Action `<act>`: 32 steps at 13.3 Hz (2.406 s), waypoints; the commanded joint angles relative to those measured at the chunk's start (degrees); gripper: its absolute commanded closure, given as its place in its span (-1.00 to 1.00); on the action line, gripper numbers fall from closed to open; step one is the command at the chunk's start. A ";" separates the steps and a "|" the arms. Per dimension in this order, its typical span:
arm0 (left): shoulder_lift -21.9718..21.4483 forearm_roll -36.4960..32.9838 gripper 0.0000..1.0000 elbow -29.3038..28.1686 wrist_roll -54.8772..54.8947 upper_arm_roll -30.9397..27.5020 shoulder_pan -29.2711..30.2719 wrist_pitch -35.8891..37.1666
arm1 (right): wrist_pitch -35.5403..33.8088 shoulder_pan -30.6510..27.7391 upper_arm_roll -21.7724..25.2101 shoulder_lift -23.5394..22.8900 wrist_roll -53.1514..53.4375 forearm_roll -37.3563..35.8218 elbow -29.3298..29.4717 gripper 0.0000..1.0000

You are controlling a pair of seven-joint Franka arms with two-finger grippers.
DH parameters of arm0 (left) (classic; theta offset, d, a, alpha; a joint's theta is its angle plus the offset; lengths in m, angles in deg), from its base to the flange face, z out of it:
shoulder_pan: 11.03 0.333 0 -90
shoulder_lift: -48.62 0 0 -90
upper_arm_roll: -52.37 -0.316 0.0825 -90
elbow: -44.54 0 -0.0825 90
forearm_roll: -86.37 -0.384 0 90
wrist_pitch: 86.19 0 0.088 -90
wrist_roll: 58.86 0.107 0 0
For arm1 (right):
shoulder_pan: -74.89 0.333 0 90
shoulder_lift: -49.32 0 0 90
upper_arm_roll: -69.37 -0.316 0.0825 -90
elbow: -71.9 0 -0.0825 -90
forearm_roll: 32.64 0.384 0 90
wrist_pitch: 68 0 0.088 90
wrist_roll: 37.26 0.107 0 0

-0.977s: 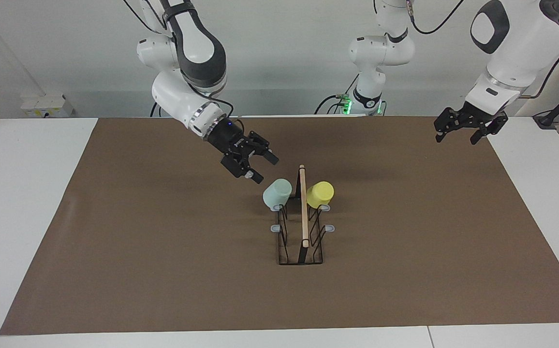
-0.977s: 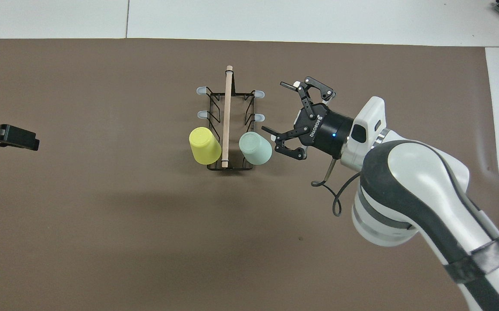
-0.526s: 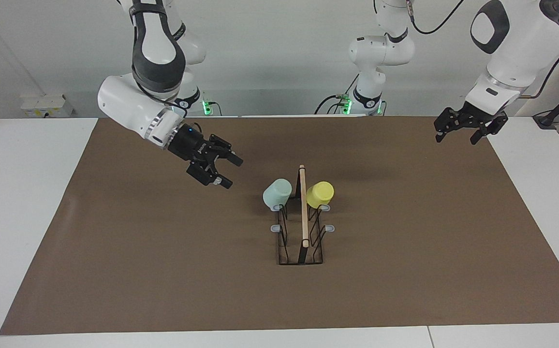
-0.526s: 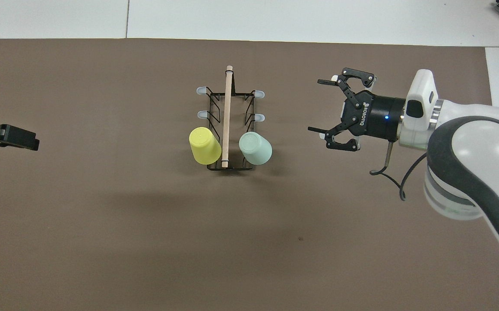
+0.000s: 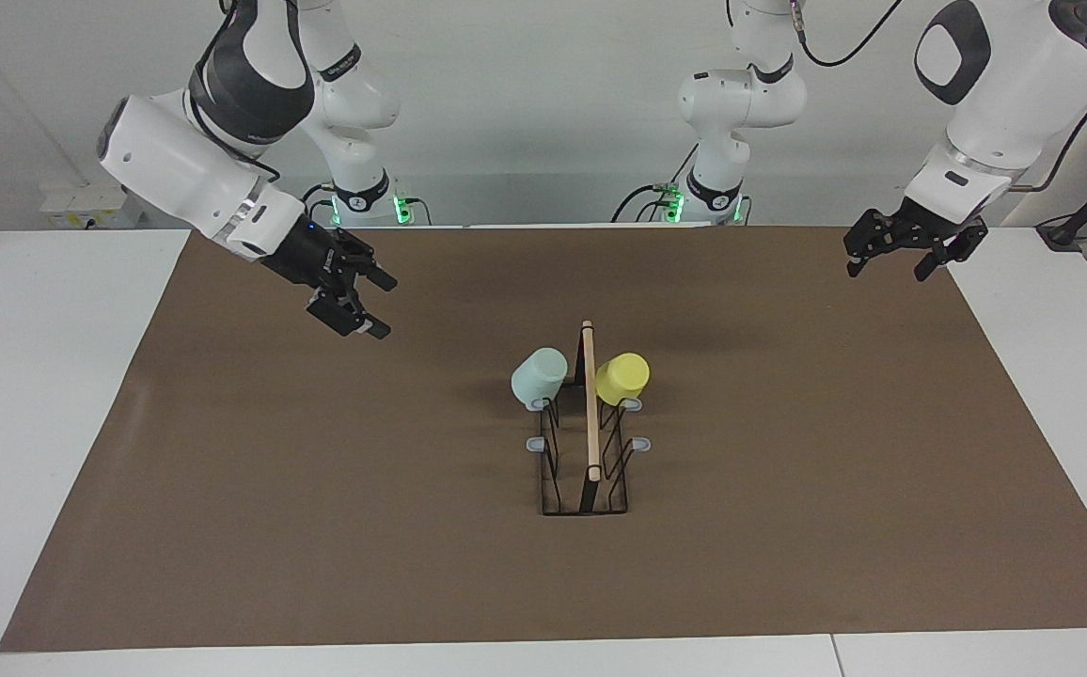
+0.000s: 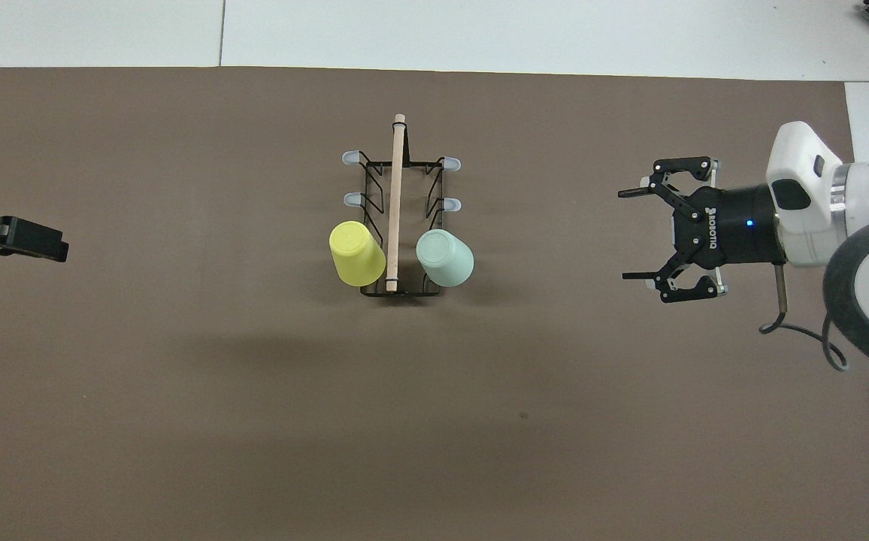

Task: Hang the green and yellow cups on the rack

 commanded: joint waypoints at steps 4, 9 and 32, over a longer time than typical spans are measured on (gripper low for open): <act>-0.12 0.84 -1.00 0.18 0.64 0.05 0.18 0.74 | -3.03 2.33 -1.54 0.98 34.81 -20.54 1.97 -1.00; -0.12 0.84 -1.00 0.18 0.64 0.05 0.18 0.74 | -9.69 1.55 -1.01 1.34 54.59 -29.19 3.37 -1.00; -0.12 0.84 -1.00 0.18 0.64 0.05 0.18 0.74 | -18.50 15.78 19.37 0.81 100.26 -40.27 9.09 -1.00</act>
